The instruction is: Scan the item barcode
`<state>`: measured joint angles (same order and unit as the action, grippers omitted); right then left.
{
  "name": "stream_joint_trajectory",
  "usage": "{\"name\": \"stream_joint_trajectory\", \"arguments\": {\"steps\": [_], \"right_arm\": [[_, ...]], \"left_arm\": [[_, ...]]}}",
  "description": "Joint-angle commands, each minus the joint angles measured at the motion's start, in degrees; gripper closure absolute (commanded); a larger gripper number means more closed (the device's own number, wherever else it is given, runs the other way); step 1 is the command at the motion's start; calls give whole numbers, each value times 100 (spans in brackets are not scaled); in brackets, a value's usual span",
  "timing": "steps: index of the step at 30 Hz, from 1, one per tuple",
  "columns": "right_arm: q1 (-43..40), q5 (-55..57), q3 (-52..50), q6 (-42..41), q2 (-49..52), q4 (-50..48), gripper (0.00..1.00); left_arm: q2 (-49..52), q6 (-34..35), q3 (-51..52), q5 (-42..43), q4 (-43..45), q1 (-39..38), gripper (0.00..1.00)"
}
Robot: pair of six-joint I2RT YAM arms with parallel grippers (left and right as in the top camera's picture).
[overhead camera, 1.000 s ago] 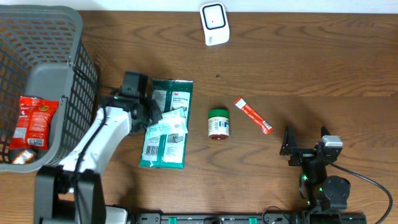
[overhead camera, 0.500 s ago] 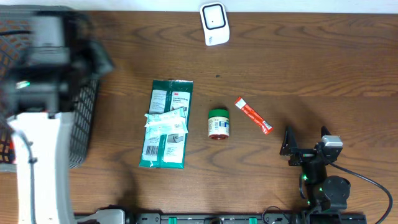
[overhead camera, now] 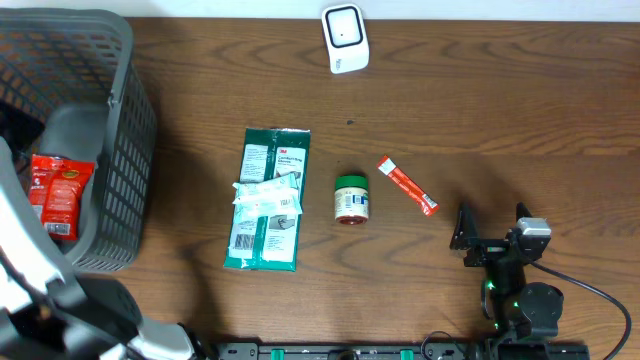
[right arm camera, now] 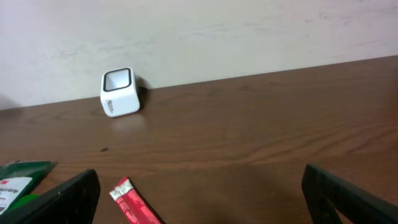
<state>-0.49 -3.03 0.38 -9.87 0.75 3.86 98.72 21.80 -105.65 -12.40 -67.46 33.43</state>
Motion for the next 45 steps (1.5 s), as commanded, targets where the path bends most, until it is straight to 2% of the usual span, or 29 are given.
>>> {"name": "stream_joint_trajectory", "arguments": {"steps": [1, 5, 17, 27, 29, 31, 37, 41, 42, 43, 45], "right_arm": [[48, 15, -7, -37, 2, 24, 1], [48, 15, -7, -37, 2, 24, 1], [48, 15, -7, -37, 2, 24, 1], [48, 15, -7, -37, 2, 24, 1], [48, 15, -7, -37, 2, 24, 1], [48, 13, -7, -37, 2, 24, 1], [48, 15, -7, -37, 2, 24, 1], [48, 15, -7, -37, 2, 24, 1], [48, 15, -7, -37, 2, 24, 1], [48, 15, -7, -37, 2, 24, 1], [48, 15, -7, -37, 2, 24, 1]], "left_arm": [[769, -822, 55, 269, -151, 79, 26], [1447, -1335, 55, 424, -254, 46, 25], [2636, -1707, 57, 229, -81, 42, 17], [3187, -1875, 57, -118, -35, 50, 15], [3202, -1875, 57, -118, 4, 52, 16], [3202, -1851, 57, -116, 52, 52, 22], [3189, -1836, 50, 199, 184, 50, 63], [3134, -1836, -4, 669, 243, 50, 63], [3112, -1836, -42, 815, 245, 50, 61], [3067, -1836, -107, 1023, 260, 50, 50], [2983, -1836, -225, 1169, 264, 50, 48]]}}
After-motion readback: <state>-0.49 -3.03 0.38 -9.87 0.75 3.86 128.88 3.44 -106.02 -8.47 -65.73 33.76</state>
